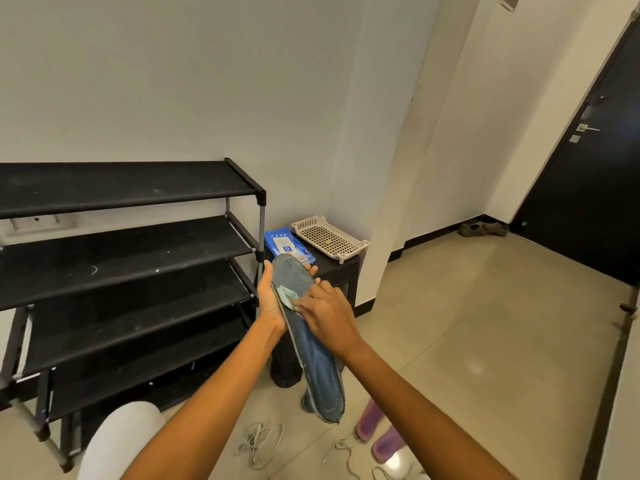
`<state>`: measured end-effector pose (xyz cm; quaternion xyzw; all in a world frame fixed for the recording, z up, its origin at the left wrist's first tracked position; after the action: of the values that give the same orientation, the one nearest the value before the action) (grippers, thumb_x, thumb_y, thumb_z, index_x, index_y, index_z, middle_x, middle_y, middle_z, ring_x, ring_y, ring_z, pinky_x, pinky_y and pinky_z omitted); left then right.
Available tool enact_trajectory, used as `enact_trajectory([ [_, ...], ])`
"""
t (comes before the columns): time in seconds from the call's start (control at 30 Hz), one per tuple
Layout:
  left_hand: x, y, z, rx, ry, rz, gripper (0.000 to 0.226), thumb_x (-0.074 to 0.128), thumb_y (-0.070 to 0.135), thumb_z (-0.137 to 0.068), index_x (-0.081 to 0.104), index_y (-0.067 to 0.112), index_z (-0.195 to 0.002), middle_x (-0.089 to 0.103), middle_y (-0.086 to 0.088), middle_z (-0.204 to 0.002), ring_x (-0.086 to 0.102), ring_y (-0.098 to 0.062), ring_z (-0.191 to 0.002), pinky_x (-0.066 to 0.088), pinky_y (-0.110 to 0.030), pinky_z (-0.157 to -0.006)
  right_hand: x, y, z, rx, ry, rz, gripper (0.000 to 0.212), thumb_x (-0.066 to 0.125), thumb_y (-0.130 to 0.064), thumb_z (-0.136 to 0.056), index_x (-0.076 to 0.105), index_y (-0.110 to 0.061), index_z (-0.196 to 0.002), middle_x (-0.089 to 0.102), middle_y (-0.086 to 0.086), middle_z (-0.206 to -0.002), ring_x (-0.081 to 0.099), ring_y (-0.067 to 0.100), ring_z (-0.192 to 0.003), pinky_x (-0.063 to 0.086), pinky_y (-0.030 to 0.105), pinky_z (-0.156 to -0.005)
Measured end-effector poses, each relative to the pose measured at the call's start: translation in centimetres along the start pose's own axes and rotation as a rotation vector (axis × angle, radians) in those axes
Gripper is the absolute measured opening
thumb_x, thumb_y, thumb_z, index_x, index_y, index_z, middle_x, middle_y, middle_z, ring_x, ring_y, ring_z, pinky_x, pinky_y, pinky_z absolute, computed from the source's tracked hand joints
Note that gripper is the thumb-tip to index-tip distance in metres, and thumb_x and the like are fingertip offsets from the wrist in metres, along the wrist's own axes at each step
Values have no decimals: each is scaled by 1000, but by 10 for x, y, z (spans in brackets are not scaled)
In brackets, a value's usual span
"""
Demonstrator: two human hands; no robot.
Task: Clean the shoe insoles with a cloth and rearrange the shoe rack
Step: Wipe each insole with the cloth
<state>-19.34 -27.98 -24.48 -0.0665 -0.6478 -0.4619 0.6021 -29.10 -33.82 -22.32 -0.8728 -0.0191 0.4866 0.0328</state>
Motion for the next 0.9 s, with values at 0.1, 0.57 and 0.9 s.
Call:
enact_trajectory([
  [0.1, 5, -7, 4, -48, -13, -38, 75, 32, 67, -88, 53, 6, -126, 67, -18, -105, 64, -28, -95, 50, -42, -85, -6, 13, -7, 175, 50, 53, 19, 59, -23, -90, 70, -17, -104, 64, 4, -96, 49, 21, -87, 35, 32, -68],
  [0.57, 9, 12, 1, 45, 30, -16, 83, 34, 73, -84, 55, 6, -126, 59, -20, -122, 58, -31, -105, 41, -46, -99, -1, 11, -11, 463, 13, -371, 25, 50, -21, -96, 65, -14, -115, 56, 5, -112, 52, 10, -92, 34, 14, -77],
  [0.9, 3, -18, 17, 34, -3, 25, 71, 32, 67, -88, 60, 8, -117, 70, -14, -98, 65, -26, -92, 46, -40, -92, 1, -7, -13, 250, -20, -120, 23, 52, -26, -93, 69, -16, -105, 55, 1, -111, 42, 17, -106, 27, 25, -84],
])
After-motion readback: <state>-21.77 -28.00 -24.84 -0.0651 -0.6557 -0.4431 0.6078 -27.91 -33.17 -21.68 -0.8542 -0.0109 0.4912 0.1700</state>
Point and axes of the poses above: each hand's wrist, its own z-axis away from the middle knuckle, its own x-axis out of the palm, y = z × x, the point moved 2 cm from there along -z, towards the middle knuckle
